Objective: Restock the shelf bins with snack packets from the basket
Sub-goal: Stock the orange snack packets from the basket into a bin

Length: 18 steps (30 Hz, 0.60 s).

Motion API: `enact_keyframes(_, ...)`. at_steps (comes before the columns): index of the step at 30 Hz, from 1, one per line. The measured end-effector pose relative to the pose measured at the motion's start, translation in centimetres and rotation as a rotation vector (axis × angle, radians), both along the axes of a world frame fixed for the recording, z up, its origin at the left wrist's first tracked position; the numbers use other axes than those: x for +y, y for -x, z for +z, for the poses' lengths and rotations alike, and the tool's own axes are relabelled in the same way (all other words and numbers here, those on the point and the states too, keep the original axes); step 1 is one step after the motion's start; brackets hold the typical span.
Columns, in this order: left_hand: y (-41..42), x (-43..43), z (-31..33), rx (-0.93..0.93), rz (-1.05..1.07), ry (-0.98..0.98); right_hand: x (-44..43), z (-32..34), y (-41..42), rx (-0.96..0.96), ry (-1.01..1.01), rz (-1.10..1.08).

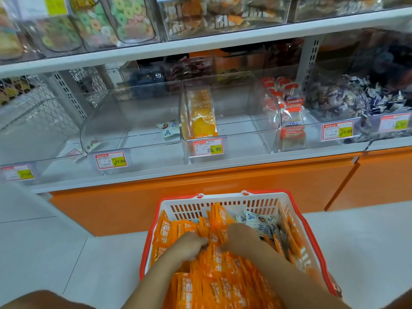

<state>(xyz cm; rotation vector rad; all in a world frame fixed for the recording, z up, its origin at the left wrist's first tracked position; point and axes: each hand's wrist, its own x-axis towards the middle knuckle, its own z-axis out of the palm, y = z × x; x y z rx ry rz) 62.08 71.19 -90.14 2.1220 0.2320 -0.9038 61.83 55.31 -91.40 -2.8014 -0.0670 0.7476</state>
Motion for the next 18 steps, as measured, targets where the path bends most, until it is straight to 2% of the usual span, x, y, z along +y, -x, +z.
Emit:
enact_keyframes(2, 0.0, 0.1, -1.0, 0.003, -0.073, -0.087, -0.6, -2.4, 0.8, 0.057, 0.026, -0.039)
enact_keyframes(4, 0.0, 0.0, -1.6, 0.01, -0.094, -0.104, -0.3, -4.3, 1.9, 0.015, -0.008, -0.121)
enact_keyframes(8, 0.2, -0.1, -1.8, 0.034, 0.015, -0.065, 0.6, -6.3, 3.6, -0.252, -0.001, -0.115)
enact_keyframes(12, 0.5, 0.3, -1.6, 0.029, 0.066, -0.02, 0.9, -5.6, 3.8, -0.505, 0.012, 0.003)
enact_keyframes(15, 1.0, 0.4, -1.5, -0.011, 0.045, -0.018, 0.8, -4.0, 4.0, -0.461, 0.01, 0.043)
enact_keyframes(18, 1.5, -0.1, -0.1, 0.031, 0.131, 0.092, 1.0, -2.0, 3.6, -0.494, -0.169, 0.078)
